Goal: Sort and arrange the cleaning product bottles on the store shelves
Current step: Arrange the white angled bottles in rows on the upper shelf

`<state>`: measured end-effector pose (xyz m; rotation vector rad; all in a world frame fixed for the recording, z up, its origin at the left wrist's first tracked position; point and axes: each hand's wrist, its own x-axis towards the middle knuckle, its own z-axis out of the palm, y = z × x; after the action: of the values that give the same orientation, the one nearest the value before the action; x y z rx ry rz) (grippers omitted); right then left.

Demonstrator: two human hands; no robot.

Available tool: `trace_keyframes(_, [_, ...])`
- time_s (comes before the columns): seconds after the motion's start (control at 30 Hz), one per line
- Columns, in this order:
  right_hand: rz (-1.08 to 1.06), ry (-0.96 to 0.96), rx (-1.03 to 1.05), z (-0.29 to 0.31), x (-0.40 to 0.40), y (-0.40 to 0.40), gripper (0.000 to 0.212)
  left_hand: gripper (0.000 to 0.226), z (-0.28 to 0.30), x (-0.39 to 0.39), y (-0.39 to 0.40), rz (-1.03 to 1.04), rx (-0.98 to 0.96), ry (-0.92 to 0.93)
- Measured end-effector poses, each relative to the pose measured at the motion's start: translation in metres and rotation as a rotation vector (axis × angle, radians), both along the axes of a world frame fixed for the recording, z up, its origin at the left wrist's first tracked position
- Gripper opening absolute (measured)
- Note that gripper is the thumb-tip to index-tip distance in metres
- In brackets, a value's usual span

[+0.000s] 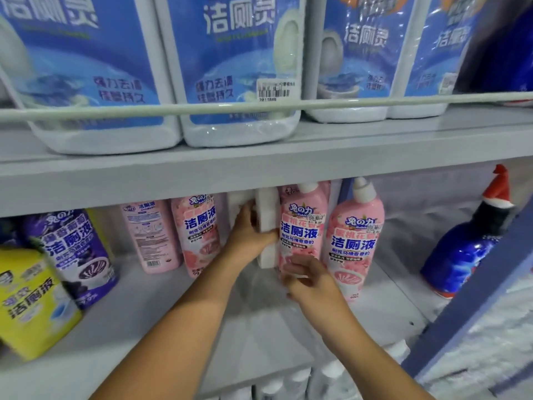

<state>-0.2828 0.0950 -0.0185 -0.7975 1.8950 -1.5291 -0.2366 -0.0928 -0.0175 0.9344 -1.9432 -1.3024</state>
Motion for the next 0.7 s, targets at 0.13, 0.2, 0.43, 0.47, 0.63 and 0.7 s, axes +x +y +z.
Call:
trace_keyframes(0.13, [0.021, -0.008, -0.020, -0.002, -0.004, 0.005, 0.032, 0.082, 0.007, -0.005, 0.012, 0.080, -0.029, -0.015])
trace_keyframes(0.2, [0.057, 0.027, -0.018, -0.002, -0.005, 0.010, 0.040, 0.060, 0.005, -0.007, 0.019, 0.149, -0.057, -0.038])
trace_keyframes(0.43, [0.153, 0.060, 0.003, 0.004, -0.009, 0.025, 0.056, 0.043, 0.000, 0.015, 0.045, 0.339, -0.110, -0.044])
trace_keyframes(0.47, [0.155, 0.061, -0.003, 0.003, -0.010, 0.026, 0.055, 0.047, 0.000, 0.022, 0.051, 0.346, -0.101, -0.043])
trace_keyframes(0.63, [0.213, 0.025, -0.047, -0.005, -0.007, 0.021, 0.055, 0.034, -0.003, 0.067, 0.084, 0.446, -0.115, -0.082])
trace_keyframes(0.7, [0.232, -0.007, -0.061, -0.005, -0.003, 0.013, 0.056, 0.028, -0.003, 0.093, 0.098, 0.492, -0.110, -0.034])
